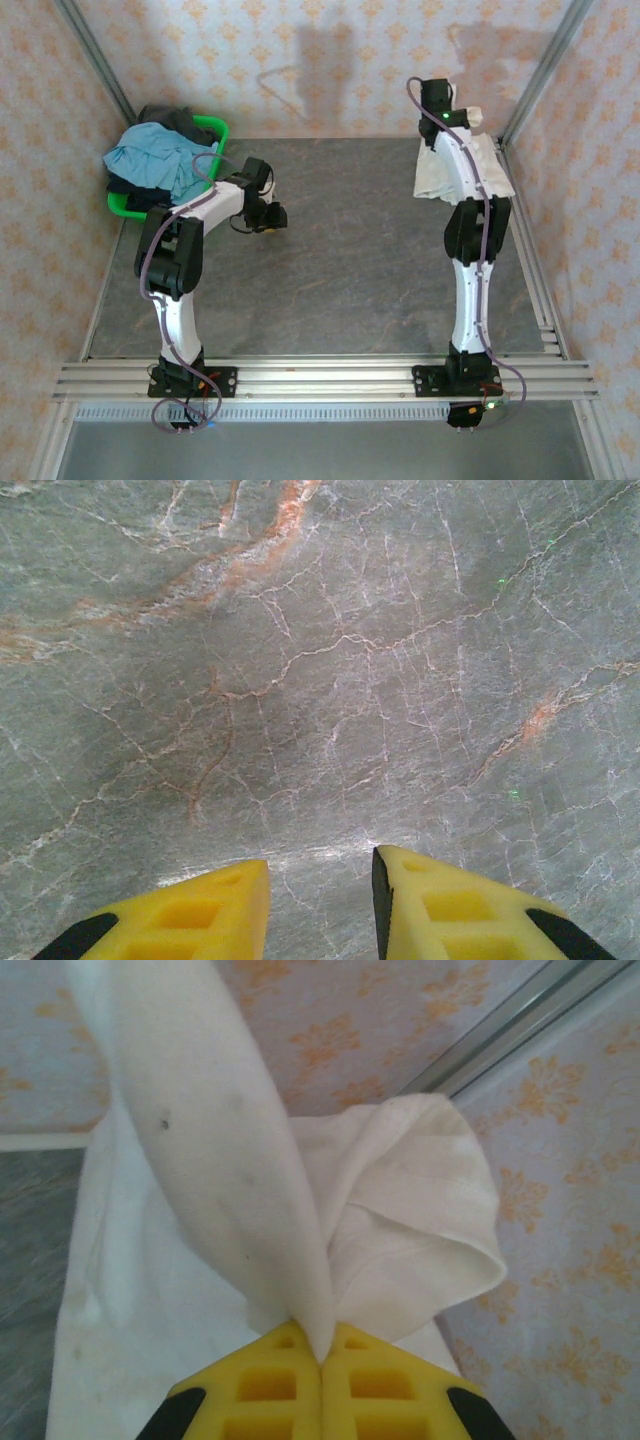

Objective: Fold and stack the t-shirts

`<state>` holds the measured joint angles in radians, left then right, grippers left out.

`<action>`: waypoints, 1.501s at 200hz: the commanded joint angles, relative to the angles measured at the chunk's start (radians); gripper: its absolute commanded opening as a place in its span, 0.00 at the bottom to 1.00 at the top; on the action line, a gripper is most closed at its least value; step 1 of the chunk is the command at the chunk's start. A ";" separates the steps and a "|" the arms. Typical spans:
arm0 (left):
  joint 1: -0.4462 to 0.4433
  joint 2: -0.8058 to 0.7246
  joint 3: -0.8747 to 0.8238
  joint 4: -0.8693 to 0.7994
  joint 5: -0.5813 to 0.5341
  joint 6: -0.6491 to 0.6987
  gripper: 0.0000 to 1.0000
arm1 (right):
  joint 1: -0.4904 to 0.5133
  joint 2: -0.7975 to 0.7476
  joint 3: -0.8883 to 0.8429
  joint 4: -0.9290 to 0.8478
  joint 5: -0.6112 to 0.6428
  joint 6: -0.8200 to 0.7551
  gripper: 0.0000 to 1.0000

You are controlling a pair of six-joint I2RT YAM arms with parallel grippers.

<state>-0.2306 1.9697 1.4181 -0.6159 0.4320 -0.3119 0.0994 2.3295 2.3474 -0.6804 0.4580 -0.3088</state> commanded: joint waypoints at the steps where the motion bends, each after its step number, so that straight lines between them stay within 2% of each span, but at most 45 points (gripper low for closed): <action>1: 0.007 -0.043 -0.002 -0.030 0.007 0.011 0.33 | -0.010 -0.045 -0.075 0.204 0.029 -0.040 0.00; 39: 0.004 -0.049 0.015 -0.048 0.008 0.005 0.33 | -0.056 -0.146 -0.286 0.478 -0.076 0.026 0.00; 59: 0.002 -0.054 0.022 -0.059 0.004 0.009 0.33 | -0.093 -0.158 -0.322 0.539 -0.146 0.072 0.00; 78: 0.001 -0.054 0.024 -0.072 -0.007 0.010 0.33 | -0.101 -0.168 -0.361 0.625 -0.155 0.052 0.00; 106: 0.002 -0.088 0.027 -0.086 -0.013 0.016 0.33 | -0.107 -0.186 -0.396 0.655 -0.139 0.046 0.00; 144: -0.001 -0.070 0.039 -0.083 -0.001 0.013 0.33 | -0.139 -0.279 -0.679 0.925 -0.127 0.098 0.00; 164: -0.009 -0.066 0.059 -0.099 -0.001 0.022 0.33 | -0.200 -0.249 -0.637 0.836 -0.198 0.160 0.00; 202: -0.011 -0.035 0.077 -0.116 -0.013 0.029 0.32 | -0.292 -0.169 -0.539 0.727 -0.360 0.182 0.00; 260: -0.013 -0.025 0.077 -0.119 -0.019 0.022 0.32 | -0.375 0.012 -0.318 0.471 -0.613 0.209 0.00; 280: -0.014 -0.024 0.077 -0.120 -0.020 0.020 0.32 | -0.378 0.055 -0.258 0.401 -0.614 0.198 0.05; 300: -0.016 -0.023 0.073 -0.119 -0.021 0.023 0.32 | -0.378 0.103 -0.126 0.264 -0.501 0.222 0.13</action>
<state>-0.2359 1.9308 1.4731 -0.7033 0.4332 -0.3111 -0.2806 2.3924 2.0830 -0.2329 -0.0898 -0.1154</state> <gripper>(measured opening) 0.325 0.080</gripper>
